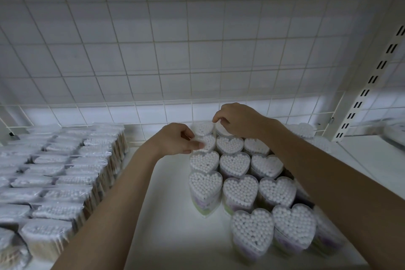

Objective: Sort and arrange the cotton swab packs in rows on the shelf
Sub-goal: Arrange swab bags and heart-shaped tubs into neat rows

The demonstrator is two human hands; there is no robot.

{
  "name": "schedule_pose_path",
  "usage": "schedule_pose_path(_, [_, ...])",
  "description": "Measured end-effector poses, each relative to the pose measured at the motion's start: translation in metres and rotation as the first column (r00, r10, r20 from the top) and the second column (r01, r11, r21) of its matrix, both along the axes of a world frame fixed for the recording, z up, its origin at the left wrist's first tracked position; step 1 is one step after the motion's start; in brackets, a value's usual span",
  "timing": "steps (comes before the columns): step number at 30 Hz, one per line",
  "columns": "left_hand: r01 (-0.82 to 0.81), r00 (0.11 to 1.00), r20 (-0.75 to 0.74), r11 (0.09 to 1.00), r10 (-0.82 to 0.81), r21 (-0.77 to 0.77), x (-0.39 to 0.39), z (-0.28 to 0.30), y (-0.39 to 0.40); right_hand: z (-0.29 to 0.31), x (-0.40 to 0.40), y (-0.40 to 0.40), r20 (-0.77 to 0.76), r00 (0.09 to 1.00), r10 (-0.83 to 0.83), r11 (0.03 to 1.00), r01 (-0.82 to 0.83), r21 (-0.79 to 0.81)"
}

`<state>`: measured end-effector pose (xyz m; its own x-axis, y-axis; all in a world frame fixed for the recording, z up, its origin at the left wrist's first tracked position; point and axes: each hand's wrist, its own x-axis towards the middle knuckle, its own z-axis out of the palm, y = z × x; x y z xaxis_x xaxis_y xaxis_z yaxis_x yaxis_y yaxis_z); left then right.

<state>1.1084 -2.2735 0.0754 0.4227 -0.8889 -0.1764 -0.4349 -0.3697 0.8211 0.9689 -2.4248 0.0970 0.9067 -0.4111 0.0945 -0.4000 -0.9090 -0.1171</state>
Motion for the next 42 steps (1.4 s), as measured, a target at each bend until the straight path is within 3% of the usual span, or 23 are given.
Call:
schedule_pose_path(6, [-0.009,1.0,0.017,1.0,0.009,-0.011,0.0,-0.002,-0.004,-0.001,-0.008,-0.002,0.009,1.0,-0.027,1.0,0.027,0.016])
schedule_pose_path(11, [-0.018,0.979,0.205,0.999,0.013,0.026,0.0,0.002,0.004,0.0,-0.014,0.006,0.047,0.999,-0.019,1.0,0.018,0.023])
schedule_pose_path(22, [0.059,0.894,0.439,0.946,0.092,-0.319,-0.055,-0.008,0.077,0.02,-0.046,0.062,0.06,0.997,0.04,0.993,-0.046,0.108])
schedule_pose_path(31, [0.168,0.833,0.55,0.974,-0.059,-0.151,-0.084,-0.021,0.103,0.012,-0.092,0.117,0.262,0.963,-0.065,0.966,-0.005,0.258])
schedule_pose_path(42, [0.046,0.81,0.574,0.965,0.116,-0.26,-0.106,-0.035,0.105,-0.003,-0.108,0.137,0.343,0.938,-0.05,0.969,-0.038,0.246])
